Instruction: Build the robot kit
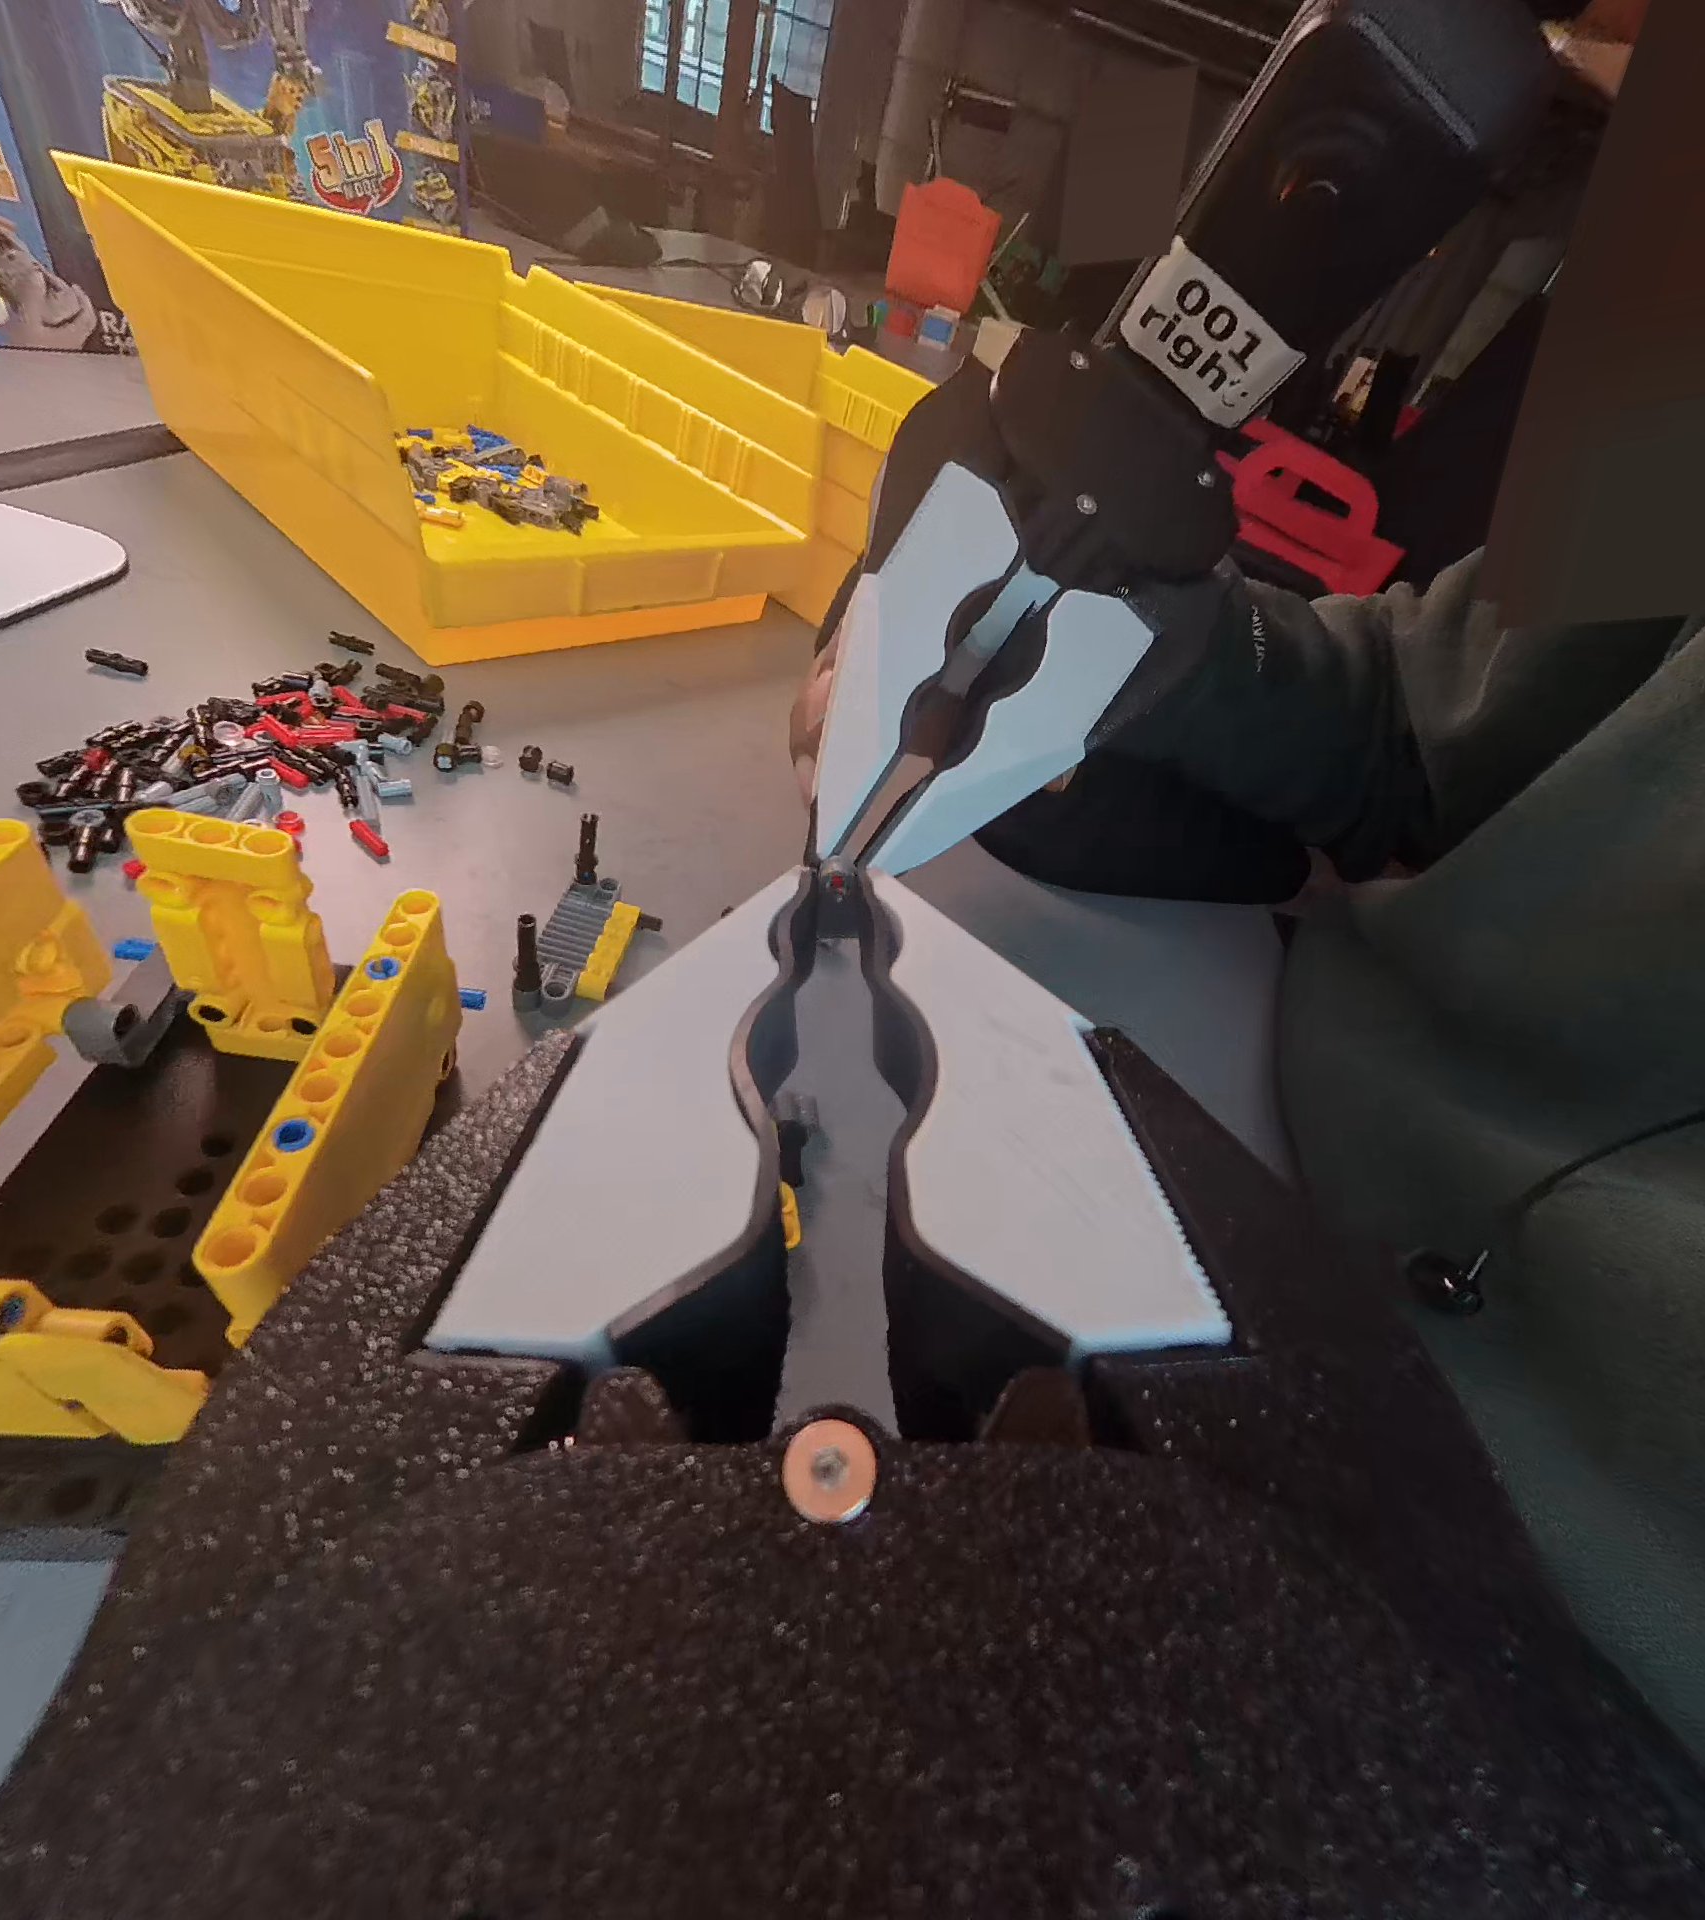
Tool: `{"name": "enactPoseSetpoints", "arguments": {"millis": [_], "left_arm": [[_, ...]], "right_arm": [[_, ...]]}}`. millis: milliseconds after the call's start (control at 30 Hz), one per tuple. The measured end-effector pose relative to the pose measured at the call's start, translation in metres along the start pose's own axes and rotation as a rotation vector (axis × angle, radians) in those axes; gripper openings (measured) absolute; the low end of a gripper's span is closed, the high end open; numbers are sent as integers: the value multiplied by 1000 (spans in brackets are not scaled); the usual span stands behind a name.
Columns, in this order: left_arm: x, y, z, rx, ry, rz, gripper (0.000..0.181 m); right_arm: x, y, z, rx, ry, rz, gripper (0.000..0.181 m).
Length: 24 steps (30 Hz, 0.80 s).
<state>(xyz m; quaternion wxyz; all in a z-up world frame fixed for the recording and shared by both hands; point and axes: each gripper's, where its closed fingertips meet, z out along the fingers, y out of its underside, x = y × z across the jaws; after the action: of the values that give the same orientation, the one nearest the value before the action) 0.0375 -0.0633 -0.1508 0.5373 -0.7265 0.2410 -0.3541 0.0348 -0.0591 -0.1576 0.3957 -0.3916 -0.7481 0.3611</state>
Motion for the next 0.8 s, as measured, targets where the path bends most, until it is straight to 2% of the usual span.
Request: {"name": "enactPoseSetpoints", "arguments": {"millis": [533,800], "left_arm": [[-6,11,2,-105,-78,-20,6],[-6,21,2,-172,-97,-19,5]], "right_arm": [[0,7,6,-48,85,-170,2],[-7,10,12,-69,61,-210,1]]}}
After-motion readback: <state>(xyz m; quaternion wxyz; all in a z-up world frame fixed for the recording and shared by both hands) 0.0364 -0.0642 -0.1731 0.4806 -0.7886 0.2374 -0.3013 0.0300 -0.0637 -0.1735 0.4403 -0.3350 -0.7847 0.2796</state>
